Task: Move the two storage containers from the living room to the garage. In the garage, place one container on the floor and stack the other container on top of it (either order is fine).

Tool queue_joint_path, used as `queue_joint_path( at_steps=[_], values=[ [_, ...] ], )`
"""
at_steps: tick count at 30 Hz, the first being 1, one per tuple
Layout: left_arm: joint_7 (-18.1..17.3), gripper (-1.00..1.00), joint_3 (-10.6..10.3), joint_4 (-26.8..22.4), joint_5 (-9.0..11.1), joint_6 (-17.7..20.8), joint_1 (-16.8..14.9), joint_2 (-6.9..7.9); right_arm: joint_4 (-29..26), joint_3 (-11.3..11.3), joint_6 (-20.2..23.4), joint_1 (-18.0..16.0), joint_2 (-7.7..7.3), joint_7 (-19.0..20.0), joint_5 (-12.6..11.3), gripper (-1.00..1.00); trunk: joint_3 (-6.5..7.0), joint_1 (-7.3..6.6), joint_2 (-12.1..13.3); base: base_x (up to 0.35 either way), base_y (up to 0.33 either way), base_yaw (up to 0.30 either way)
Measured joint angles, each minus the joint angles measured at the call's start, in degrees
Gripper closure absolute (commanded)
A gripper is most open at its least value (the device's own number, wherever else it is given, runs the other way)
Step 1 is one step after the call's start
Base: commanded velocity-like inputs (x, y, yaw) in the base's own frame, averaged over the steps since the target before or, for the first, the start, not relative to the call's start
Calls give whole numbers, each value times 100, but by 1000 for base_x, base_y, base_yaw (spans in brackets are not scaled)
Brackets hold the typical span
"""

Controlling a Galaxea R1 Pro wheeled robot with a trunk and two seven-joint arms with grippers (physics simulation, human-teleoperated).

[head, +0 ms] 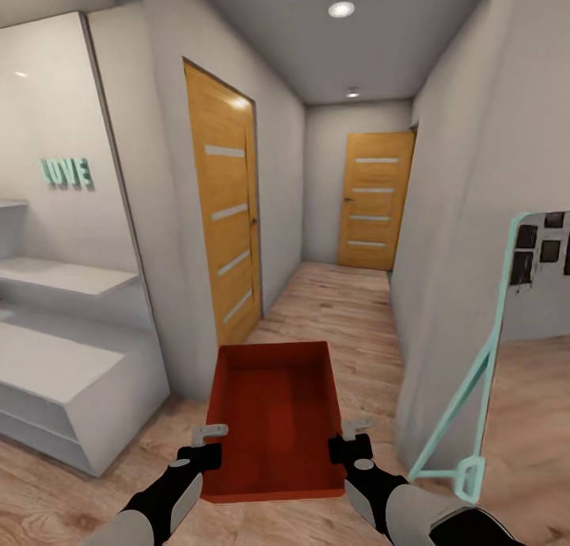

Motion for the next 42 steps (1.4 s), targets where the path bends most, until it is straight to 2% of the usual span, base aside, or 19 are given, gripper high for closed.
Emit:
queue_joint_path(
  at_steps=[6, 29, 42],
  values=[
    [-1, 100, 1, 8, 2, -6, 0, -2, 3, 3, 0, -1, -1, 1, -1, 100, 0, 0, 0, 326, 152, -121],
    [-1, 100, -1, 9, 1, -2, -1, -2, 6, 1, -1, 1, -1, 1, -2, 100, 0, 0, 0, 326, 152, -273],
    [0, 100, 2, -1, -1, 2, 1, 0, 5, -1, 0, -3, 0, 3, -1, 100, 0, 0, 0, 326, 152, -23]
  ],
)
